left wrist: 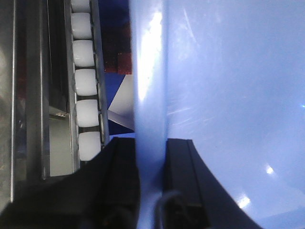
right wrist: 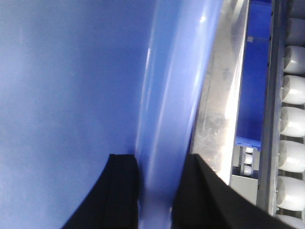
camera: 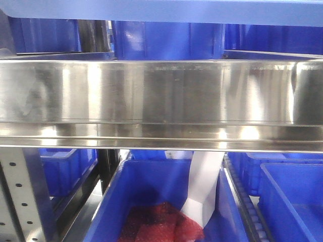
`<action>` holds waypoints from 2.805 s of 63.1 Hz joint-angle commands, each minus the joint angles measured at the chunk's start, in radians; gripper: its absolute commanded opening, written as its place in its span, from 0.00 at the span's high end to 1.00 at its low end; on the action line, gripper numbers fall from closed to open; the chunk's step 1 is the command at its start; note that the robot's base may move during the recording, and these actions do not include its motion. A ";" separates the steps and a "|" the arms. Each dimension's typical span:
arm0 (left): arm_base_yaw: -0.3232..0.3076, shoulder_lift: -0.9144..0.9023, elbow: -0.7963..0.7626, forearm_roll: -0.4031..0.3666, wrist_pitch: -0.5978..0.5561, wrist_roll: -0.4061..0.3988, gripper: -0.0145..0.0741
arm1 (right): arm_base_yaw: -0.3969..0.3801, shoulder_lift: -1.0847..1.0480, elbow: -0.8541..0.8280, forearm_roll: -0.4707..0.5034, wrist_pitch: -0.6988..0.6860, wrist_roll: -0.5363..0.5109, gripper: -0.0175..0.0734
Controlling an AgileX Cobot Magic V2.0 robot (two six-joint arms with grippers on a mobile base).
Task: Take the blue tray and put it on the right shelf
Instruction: 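Lower the tray onto the upper steel shelf with both grippers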
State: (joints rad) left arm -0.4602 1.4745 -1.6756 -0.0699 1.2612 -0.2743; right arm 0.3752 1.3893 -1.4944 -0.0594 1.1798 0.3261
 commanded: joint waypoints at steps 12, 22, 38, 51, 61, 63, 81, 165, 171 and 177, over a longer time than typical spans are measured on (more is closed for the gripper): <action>-0.004 -0.038 -0.027 -0.008 0.074 0.020 0.89 | -0.005 -0.033 -0.030 -0.048 -0.031 -0.031 0.75; -0.004 -0.038 -0.027 -0.014 0.074 0.020 0.89 | -0.005 -0.033 -0.030 -0.048 -0.031 -0.031 0.75; -0.004 -0.038 -0.027 -0.025 0.064 0.022 0.89 | -0.005 -0.033 -0.032 -0.047 -0.050 -0.031 0.75; 0.028 0.009 -0.078 -0.028 0.019 0.059 0.89 | -0.007 -0.028 -0.072 -0.043 -0.069 -0.073 0.75; 0.075 0.111 -0.189 -0.028 0.004 0.070 0.89 | -0.027 0.038 -0.171 -0.043 -0.076 -0.073 0.75; 0.085 0.131 -0.206 -0.028 -0.003 0.073 0.89 | -0.032 0.056 -0.196 -0.042 -0.074 -0.073 0.75; 0.120 0.294 -0.252 -0.084 -0.030 0.105 0.89 | -0.055 0.219 -0.248 -0.040 -0.080 -0.073 0.75; -0.051 -0.141 0.079 0.039 -0.311 0.137 0.83 | -0.054 -0.187 0.073 -0.040 -0.241 -0.116 0.75; -0.057 -0.276 0.241 0.039 -0.417 0.137 0.89 | -0.054 -0.319 0.228 -0.040 -0.305 -0.148 0.75; -0.057 -0.419 0.410 0.039 -0.536 0.137 0.89 | -0.054 -0.464 0.395 -0.040 -0.388 -0.152 0.75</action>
State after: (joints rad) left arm -0.5084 1.1773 -1.3422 -0.0341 0.8831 -0.1357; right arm 0.3221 1.0512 -1.1846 -0.0802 0.9198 0.1939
